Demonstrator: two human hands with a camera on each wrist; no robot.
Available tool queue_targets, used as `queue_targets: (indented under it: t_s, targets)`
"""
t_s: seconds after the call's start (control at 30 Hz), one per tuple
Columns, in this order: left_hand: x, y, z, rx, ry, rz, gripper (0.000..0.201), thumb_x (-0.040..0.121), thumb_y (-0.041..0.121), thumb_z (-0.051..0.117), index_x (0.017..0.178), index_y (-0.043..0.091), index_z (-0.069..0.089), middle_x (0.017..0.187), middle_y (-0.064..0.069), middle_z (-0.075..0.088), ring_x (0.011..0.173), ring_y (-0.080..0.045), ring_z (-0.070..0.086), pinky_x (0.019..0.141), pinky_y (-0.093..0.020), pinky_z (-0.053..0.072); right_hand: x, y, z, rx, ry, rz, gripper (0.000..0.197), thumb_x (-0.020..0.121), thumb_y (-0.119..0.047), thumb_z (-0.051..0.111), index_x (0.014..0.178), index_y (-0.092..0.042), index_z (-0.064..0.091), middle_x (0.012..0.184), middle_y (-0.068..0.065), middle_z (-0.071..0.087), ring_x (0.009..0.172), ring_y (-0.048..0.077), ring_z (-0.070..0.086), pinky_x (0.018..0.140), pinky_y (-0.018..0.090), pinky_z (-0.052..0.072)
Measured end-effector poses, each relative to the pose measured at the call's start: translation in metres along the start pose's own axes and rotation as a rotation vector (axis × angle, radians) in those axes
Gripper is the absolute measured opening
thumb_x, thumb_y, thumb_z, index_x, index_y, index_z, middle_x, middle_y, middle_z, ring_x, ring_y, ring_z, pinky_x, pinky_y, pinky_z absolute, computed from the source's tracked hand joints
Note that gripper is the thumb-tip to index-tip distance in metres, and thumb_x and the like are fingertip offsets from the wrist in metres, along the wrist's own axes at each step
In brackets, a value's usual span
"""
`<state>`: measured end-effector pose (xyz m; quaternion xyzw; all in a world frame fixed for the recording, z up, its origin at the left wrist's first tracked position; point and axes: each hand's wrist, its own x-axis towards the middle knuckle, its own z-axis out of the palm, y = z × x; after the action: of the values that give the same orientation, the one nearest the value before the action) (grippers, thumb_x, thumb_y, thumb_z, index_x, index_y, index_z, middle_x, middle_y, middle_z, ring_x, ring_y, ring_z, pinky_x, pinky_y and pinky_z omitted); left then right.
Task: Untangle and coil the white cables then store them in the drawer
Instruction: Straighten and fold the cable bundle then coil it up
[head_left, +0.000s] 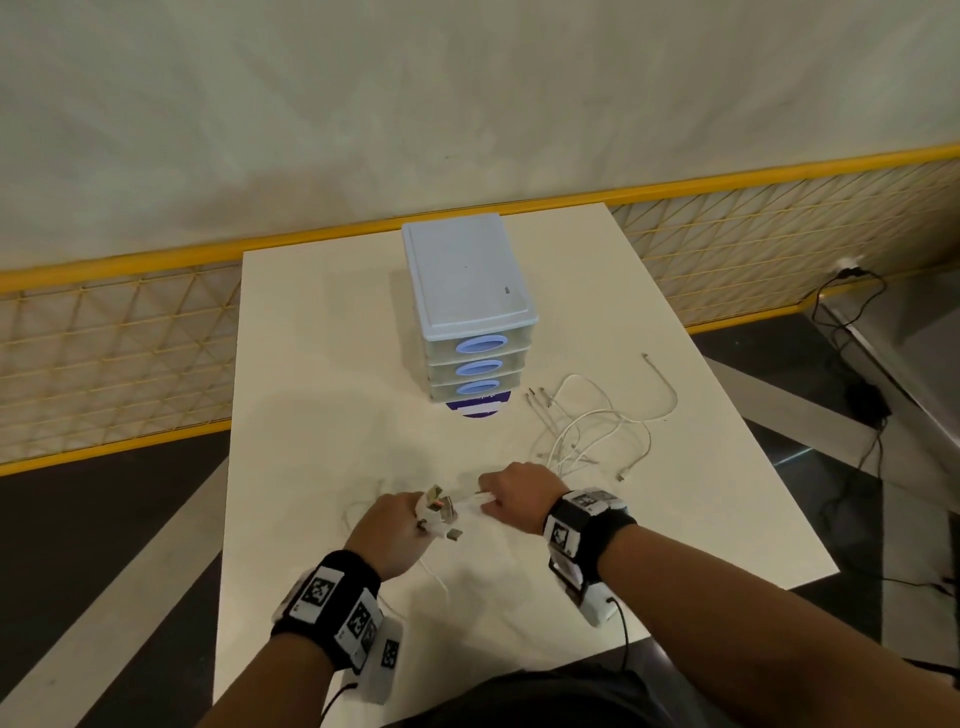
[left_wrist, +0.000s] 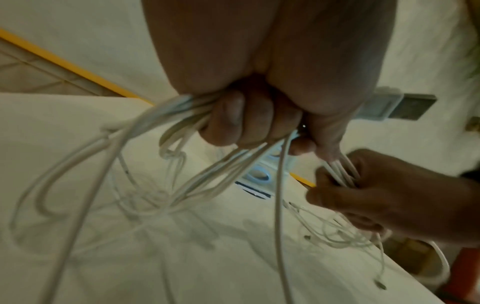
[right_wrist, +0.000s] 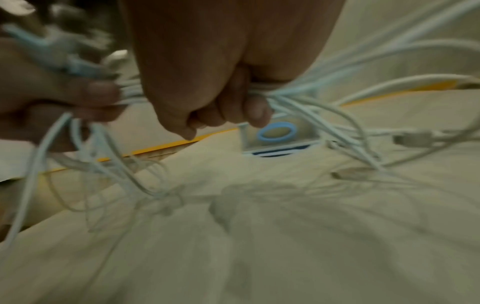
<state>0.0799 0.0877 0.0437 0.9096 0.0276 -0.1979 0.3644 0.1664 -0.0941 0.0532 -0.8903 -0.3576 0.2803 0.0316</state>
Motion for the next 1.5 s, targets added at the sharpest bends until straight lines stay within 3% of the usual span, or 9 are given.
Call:
queue_targets:
  t_s: [0.37, 0.47, 0.6, 0.73, 0.87, 1.03, 1.3, 1.4, 1.5]
  targets:
    - [-0.018, -0.04, -0.027, 0.033, 0.208, -0.173, 0.017, 0.087, 0.03, 0.064, 0.093, 0.018, 0.074, 0.087, -0.01, 0.071, 0.086, -0.03, 0.061, 0.067, -0.029, 0.035, -0.013, 0.109, -0.001, -0.034, 0.082, 0.334, 0.023, 0.092, -0.037, 0.047, 0.105, -0.021, 0.057, 0.105, 0.011, 0.066, 0.097, 0.032, 0.062, 0.075, 0.035, 0.046]
    - [-0.024, -0.044, -0.033, 0.031, 0.213, -0.222, 0.014, 0.086, 0.028, 0.063, 0.091, 0.02, 0.074, 0.09, -0.011, 0.073, 0.089, -0.033, 0.064, 0.075, -0.032, 0.041, -0.018, 0.126, -0.003, -0.046, 0.1, 0.379, 0.022, 0.092, -0.034, 0.048, 0.106, -0.021, 0.057, 0.106, 0.01, 0.066, 0.098, 0.033, 0.061, 0.075, 0.033, 0.044]
    - [-0.017, -0.031, -0.026, -0.045, 0.207, -0.239, 0.021, 0.088, 0.031, 0.064, 0.09, 0.011, 0.072, 0.089, -0.013, 0.071, 0.087, -0.031, 0.063, 0.064, -0.027, 0.037, -0.016, 0.13, -0.003, -0.02, 0.095, 0.42, 0.025, 0.091, -0.031, 0.05, 0.111, -0.017, 0.055, 0.114, 0.009, 0.063, 0.104, 0.031, 0.059, 0.083, 0.034, 0.045]
    - [-0.009, -0.019, -0.013, -0.095, 0.175, -0.204, 0.029, 0.086, 0.039, 0.064, 0.087, 0.011, 0.071, 0.088, -0.011, 0.072, 0.086, -0.029, 0.065, 0.066, -0.029, 0.041, -0.017, 0.125, 0.002, -0.075, 0.008, 0.426, 0.091, 0.074, -0.033, 0.072, 0.145, -0.02, 0.017, 0.147, 0.007, 0.03, 0.137, 0.029, 0.029, 0.114, 0.046, 0.018]
    - [-0.004, -0.011, -0.003, -0.153, 0.135, -0.164, 0.027, 0.08, 0.04, 0.061, 0.085, 0.016, 0.072, 0.085, -0.003, 0.072, 0.085, -0.021, 0.066, 0.068, -0.021, 0.045, -0.021, 0.077, -0.012, -0.206, 0.024, 0.248, 0.136, 0.062, -0.038, 0.082, 0.141, -0.024, -0.028, 0.157, 0.008, -0.017, 0.145, 0.035, -0.01, 0.113, 0.058, -0.005]
    - [0.007, -0.005, 0.003, -0.097, 0.173, -0.177, 0.029, 0.083, 0.038, 0.058, 0.086, 0.012, 0.071, 0.085, -0.009, 0.072, 0.084, -0.027, 0.065, 0.064, -0.026, 0.039, -0.016, -0.003, -0.036, -0.229, -0.014, -0.09, 0.114, 0.072, -0.016, 0.07, 0.146, -0.028, -0.015, 0.158, 0.004, -0.014, 0.145, 0.029, -0.013, 0.114, 0.055, -0.009]
    - [0.011, 0.001, -0.002, -0.16, 0.176, -0.15, 0.023, 0.083, 0.028, 0.057, 0.084, 0.01, 0.07, 0.085, -0.009, 0.072, 0.081, -0.027, 0.064, 0.065, -0.027, 0.04, 0.01, -0.029, -0.023, -0.038, -0.05, -0.142, 0.095, 0.083, -0.022, 0.064, 0.148, -0.011, -0.004, 0.153, 0.014, 0.022, 0.142, 0.029, 0.019, 0.116, 0.046, 0.013]
    - [0.009, 0.004, 0.0, -0.174, 0.189, -0.111, 0.027, 0.08, 0.035, 0.058, 0.081, 0.009, 0.067, 0.083, -0.011, 0.07, 0.08, -0.029, 0.062, 0.063, -0.026, 0.035, 0.024, -0.031, -0.004, 0.173, -0.028, -0.09, 0.048, 0.093, -0.018, 0.048, 0.136, -0.004, 0.032, 0.123, 0.022, 0.055, 0.113, 0.037, 0.052, 0.089, 0.039, 0.039]
    - [0.006, 0.003, -0.003, -0.418, 0.323, -0.149, 0.004, 0.081, 0.02, 0.072, 0.083, 0.017, 0.07, 0.084, 0.0, 0.07, 0.084, -0.02, 0.063, 0.065, -0.016, 0.04, 0.027, -0.011, 0.006, 0.194, 0.001, -0.002, 0.026, 0.098, -0.022, 0.037, 0.114, -0.003, 0.046, 0.11, 0.025, 0.06, 0.1, 0.038, 0.057, 0.072, 0.034, 0.035]
